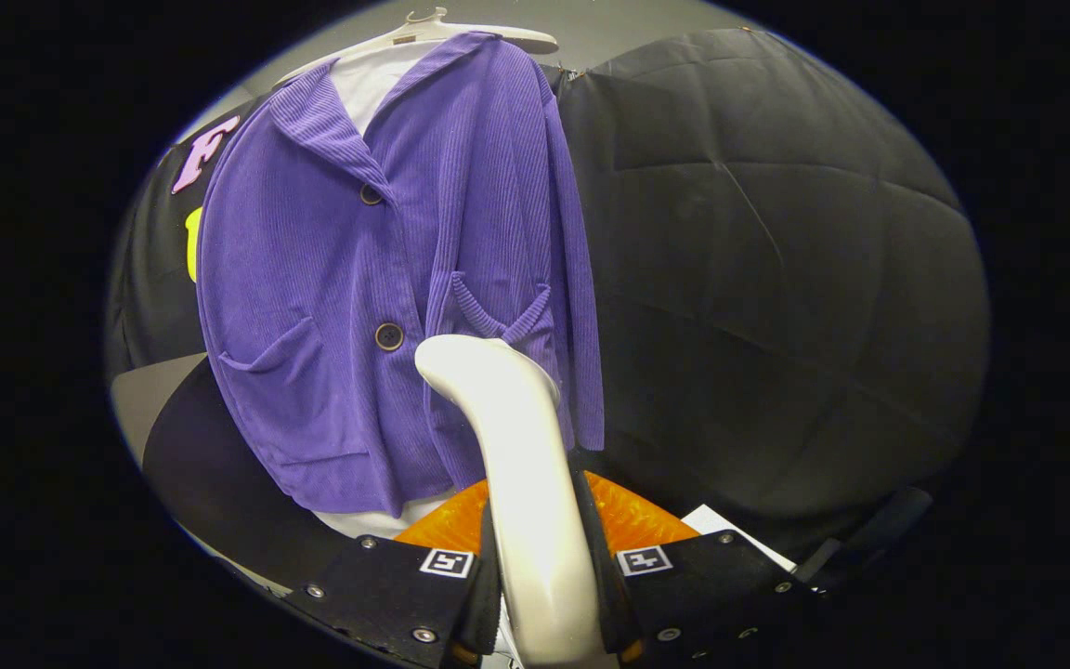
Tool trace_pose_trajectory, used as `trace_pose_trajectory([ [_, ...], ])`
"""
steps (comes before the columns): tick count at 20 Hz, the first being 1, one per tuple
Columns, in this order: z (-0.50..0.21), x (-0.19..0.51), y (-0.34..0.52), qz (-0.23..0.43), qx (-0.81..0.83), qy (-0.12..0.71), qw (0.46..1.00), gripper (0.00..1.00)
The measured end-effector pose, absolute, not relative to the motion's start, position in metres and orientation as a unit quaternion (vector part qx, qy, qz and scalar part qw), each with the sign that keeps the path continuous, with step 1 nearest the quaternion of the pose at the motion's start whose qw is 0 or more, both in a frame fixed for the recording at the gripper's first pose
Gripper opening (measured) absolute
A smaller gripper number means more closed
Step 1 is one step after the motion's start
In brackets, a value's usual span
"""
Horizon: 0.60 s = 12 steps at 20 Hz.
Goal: Iron the clothes twice with a garment steamer, once on the left side and once on the right side.
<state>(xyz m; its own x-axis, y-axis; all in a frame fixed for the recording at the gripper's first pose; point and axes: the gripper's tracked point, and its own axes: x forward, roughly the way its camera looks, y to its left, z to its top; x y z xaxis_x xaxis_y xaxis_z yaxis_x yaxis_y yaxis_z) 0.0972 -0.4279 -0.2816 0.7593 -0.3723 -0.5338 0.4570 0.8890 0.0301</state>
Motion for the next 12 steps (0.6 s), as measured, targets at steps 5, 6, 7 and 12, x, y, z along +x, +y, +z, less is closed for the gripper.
trace_pose_trajectory([
  [5,-0.306,0.081,-0.401,-0.182,0.076,0.303,0.932,0.42],
  [6,-0.307,0.078,-0.394,-0.174,0.076,0.307,0.933,0.42],
  [7,-0.307,0.074,-0.388,-0.165,0.077,0.309,0.933,0.42],
  [12,-0.296,0.053,-0.352,-0.120,0.081,0.303,0.942,0.42],
])
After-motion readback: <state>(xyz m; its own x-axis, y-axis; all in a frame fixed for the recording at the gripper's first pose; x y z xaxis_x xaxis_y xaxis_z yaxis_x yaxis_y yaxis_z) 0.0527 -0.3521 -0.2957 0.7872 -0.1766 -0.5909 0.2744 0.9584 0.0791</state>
